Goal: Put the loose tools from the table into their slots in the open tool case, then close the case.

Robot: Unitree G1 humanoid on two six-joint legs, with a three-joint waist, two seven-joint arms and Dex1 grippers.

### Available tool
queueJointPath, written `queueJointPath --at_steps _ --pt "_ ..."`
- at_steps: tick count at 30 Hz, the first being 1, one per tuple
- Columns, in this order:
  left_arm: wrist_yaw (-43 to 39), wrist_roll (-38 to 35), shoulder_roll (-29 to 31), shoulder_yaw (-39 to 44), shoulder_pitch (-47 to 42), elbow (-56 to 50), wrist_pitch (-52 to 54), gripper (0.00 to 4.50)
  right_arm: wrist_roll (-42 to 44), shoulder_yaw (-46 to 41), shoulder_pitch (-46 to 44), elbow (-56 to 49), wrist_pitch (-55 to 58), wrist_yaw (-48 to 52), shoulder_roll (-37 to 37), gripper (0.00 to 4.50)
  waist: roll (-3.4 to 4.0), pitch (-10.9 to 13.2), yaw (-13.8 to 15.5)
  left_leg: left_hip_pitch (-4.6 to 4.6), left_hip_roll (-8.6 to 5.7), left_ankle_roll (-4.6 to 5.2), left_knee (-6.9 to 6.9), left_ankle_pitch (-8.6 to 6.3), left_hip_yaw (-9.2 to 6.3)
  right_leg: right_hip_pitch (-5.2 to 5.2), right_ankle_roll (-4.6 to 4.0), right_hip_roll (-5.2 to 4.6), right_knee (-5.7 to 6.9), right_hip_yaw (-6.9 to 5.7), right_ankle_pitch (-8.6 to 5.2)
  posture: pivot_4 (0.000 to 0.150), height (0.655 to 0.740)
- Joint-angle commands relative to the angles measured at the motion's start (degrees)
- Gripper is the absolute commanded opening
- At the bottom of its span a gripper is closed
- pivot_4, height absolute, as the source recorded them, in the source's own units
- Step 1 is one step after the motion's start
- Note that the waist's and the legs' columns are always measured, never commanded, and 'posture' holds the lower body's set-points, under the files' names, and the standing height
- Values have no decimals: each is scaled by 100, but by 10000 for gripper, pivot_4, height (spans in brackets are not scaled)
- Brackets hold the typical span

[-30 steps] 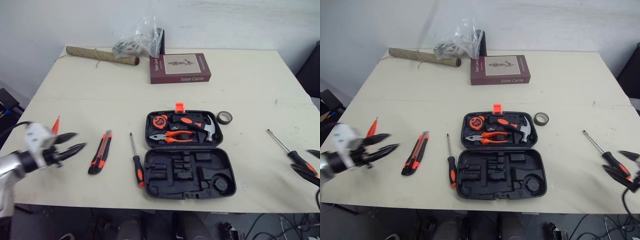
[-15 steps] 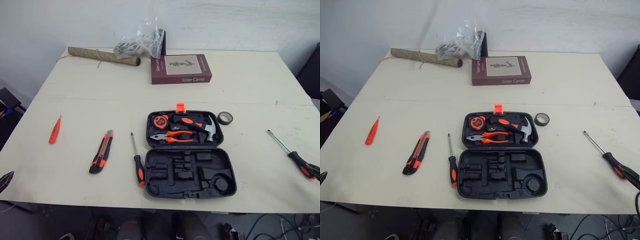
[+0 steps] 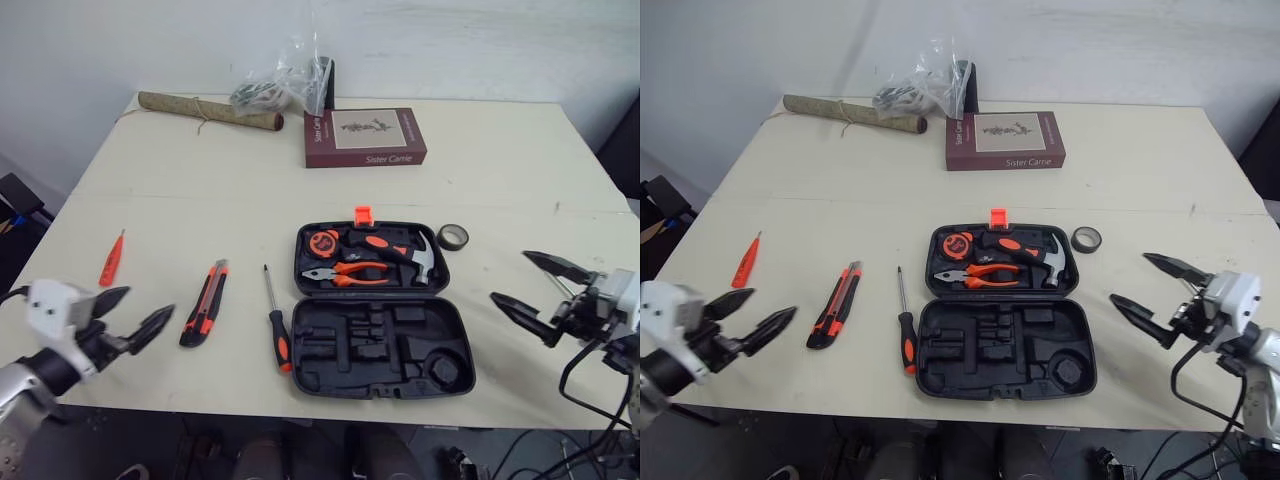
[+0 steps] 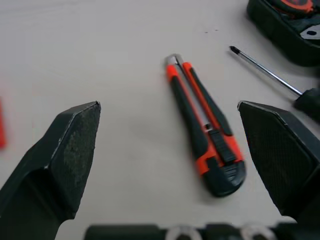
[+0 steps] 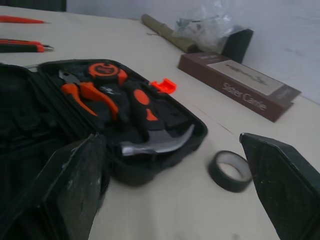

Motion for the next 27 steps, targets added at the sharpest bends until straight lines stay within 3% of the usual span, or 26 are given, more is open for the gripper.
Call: queueJointPath --at_steps 1,13,27 --pt "814 198 -15 -391 -244 -374 607 44651 204 200 -53 -417 10 182 142 45000 0 0 0 -1 0 -1 1 0 0 0 0 2 -1 0 0 1500 7400" --pt "1642 431 -584 -1921 -936 -884 1372 44651 113 372 -120 -444 -131 339 238 45000 -1 0 15 -2 -1 -5 11 4 1 1 0 6 -1 5 0 1500 7400" --pt "2184 224 -1367 -2521 -1058 -1453 2404 44651 30 402 7 -743 75 68 243 45000 -1 0 16 -2 0 -12 12 13 1 2 0 12 -3 8 0 1500 7400"
